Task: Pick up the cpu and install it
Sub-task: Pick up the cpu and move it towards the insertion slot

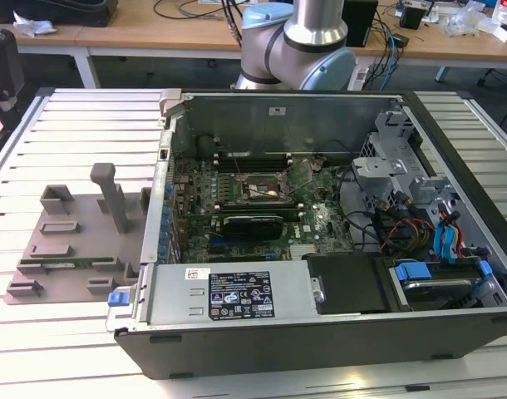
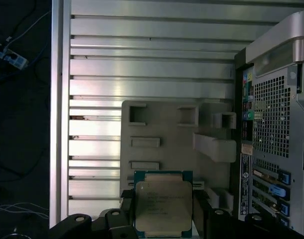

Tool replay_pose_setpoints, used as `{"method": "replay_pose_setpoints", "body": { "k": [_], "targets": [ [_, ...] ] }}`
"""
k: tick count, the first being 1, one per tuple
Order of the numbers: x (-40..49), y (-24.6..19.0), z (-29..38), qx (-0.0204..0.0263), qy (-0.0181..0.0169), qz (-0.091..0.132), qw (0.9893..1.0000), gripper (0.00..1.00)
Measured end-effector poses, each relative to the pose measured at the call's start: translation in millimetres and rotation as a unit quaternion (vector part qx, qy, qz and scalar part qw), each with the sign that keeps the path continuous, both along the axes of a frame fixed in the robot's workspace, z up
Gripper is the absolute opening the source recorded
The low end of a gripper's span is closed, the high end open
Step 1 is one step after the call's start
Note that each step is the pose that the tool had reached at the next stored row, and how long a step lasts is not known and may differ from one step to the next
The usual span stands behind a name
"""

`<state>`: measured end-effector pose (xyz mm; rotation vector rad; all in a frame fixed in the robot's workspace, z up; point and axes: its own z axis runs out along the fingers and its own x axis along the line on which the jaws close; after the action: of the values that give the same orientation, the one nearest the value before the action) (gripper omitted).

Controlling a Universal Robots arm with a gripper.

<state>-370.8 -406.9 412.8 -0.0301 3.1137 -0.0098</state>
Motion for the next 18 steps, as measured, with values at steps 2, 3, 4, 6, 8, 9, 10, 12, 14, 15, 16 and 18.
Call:
{"method": "replay_pose_setpoints", "body": {
  "k": [2, 3, 4, 6, 8, 9, 10, 12, 14, 15, 16, 18],
  "targets": [
    [7.8, 0.0, 0.0, -0.0002, 0.0, 0.0, 1.0, 0.55],
    [10.7, 0.0, 0.0, -0.0003, 0.0, 0.0, 1.0, 0.55],
    [12.3, 0.0, 0.0, -0.0003, 0.0, 0.0, 1.0, 0.55],
    [16.9, 0.0, 0.0, -0.0005, 0.0, 0.0, 1.0, 0.55],
    [20.3, 0.0, 0.0, -0.0006, 0.0, 0.0, 1.0, 0.55],
    [22.3, 0.0, 0.0, -0.0006, 0.0, 0.0, 1.0, 0.55],
    [24.5, 0.0, 0.0, -0.0006, 0.0, 0.0, 1.0, 0.55],
    [29.4, 0.0, 0.0, -0.0007, 0.0, 0.0, 1.0, 0.55],
    [34.3, 0.0, 0.0, -0.0008, 0.0, 0.0, 1.0, 0.55],
    [36.2, 0.0, 0.0, -0.0009, 0.0, 0.0, 1.0, 0.55],
    [38.2, 0.0, 0.0, -0.0009, 0.0, 0.0, 1.0, 0.55],
    [42.5, 0.0, 0.0, -0.001, 0.0, 0.0, 1.0, 0.55]
  ]
}}
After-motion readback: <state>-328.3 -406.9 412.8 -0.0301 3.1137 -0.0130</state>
